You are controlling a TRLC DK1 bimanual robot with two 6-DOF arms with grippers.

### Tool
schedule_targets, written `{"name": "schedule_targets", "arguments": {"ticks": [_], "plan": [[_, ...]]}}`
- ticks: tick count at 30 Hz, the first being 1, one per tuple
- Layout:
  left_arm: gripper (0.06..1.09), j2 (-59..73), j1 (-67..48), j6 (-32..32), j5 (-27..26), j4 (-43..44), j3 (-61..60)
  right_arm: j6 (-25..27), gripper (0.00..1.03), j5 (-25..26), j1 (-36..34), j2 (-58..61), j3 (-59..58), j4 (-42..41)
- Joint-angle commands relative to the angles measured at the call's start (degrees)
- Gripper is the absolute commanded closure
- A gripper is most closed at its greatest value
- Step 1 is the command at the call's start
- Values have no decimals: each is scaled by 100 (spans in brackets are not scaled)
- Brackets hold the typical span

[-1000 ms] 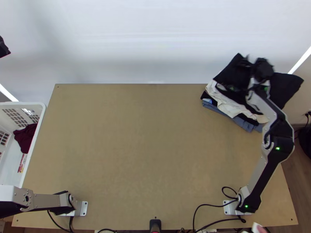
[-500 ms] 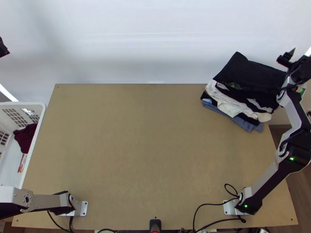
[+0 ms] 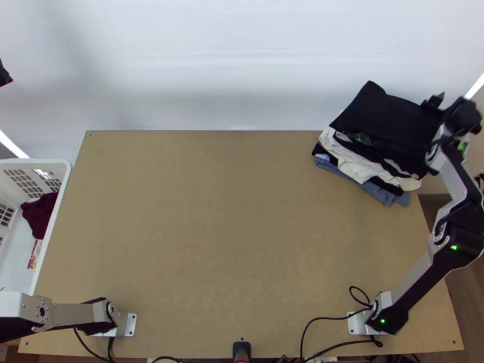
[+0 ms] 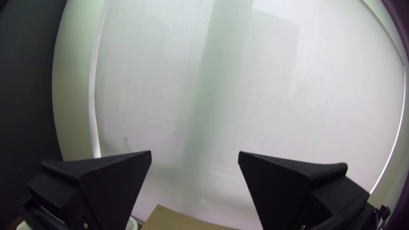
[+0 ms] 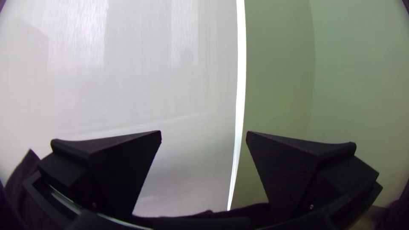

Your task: Fold the t-shirt

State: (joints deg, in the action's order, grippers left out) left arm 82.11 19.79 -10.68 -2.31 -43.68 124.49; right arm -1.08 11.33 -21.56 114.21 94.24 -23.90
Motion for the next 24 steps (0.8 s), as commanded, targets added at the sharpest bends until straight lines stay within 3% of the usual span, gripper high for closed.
{"name": "schedule_targets", "arguments": {"ticks": [1,5,9,11,14,19,24], "plan": [[10,-186,42,-101,2,141,67,3,10,-17,-94,-584,1035,289],[10,-265,42,-119,2,141,-21,-120,4,-149,-103,-980,2029,957],[10,-546,34,-119,2,149,-416,-103,4,-395,-32,-1850,1923,966],[10,-872,42,-75,2,334,-891,-94,4,-703,91,-2413,1554,940],[10,-1601,51,22,2,1406,-2130,-68,4,-1248,302,-3309,763,764],[10,-2700,86,127,2,2311,-3800,3,4,-1608,785,-4944,-942,17],[10,-3965,376,206,11,3428,-5637,381,4,-1722,1541,-6552,-2823,-80]]}}
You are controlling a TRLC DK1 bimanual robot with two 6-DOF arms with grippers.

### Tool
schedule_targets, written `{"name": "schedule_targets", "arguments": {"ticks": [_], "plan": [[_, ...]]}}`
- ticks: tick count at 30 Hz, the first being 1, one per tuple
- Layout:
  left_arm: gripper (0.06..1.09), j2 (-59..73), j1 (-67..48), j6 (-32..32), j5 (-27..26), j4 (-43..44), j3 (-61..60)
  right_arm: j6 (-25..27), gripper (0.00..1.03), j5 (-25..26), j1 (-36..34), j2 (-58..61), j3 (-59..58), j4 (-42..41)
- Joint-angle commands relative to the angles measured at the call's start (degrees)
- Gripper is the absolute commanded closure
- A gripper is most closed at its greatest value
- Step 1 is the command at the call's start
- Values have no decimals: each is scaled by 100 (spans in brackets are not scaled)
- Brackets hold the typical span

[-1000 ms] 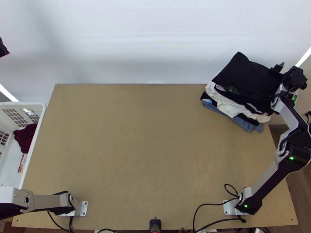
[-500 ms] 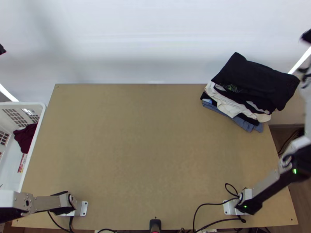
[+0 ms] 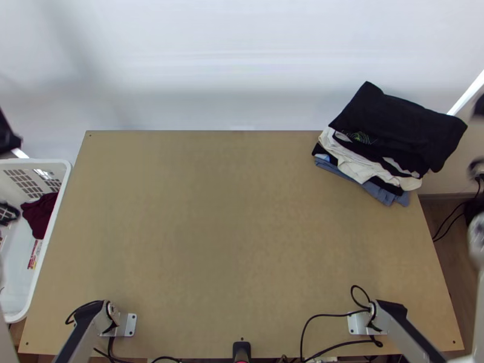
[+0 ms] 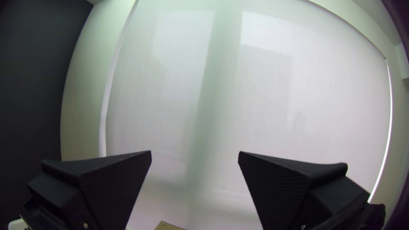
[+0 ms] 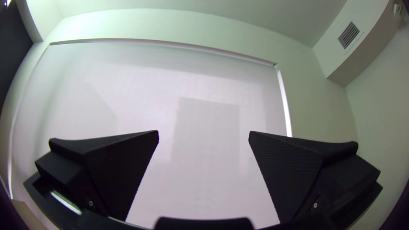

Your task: Fold the t-shirt

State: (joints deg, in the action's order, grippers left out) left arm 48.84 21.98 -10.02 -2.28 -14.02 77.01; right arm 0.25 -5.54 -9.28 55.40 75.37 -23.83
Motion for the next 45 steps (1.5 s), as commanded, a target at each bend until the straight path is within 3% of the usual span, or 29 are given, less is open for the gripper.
{"name": "schedule_targets", "arguments": {"ticks": [1,6,11,23,26,34,38,45], "plan": [[10,-929,210,211,9,725,-1320,300,4,-35,444,-969,-1359,-95],[10,-2124,439,387,9,1464,-3140,63,4,-35,822,-2384,-3257,-183],[10,-3126,465,466,0,1543,-4432,54,4,-35,1174,-3588,-4751,-227],[10,-3979,351,545,0,1358,-6049,10,4,9,1200,-5592,-7529,-271],[10,-4190,175,545,0,1288,-6365,-403,4,229,1174,-5557,-7529,151],[10,-4893,-361,914,0,690,-7262,-315,4,449,937,-5557,-7485,2445],[10,-4858,-273,967,0,514,-7394,-324,4,616,559,-5548,-7485,2445],[10,-4884,-150,976,0,347,-7367,-324,4,624,541,-5548,-7485,2454]]}}
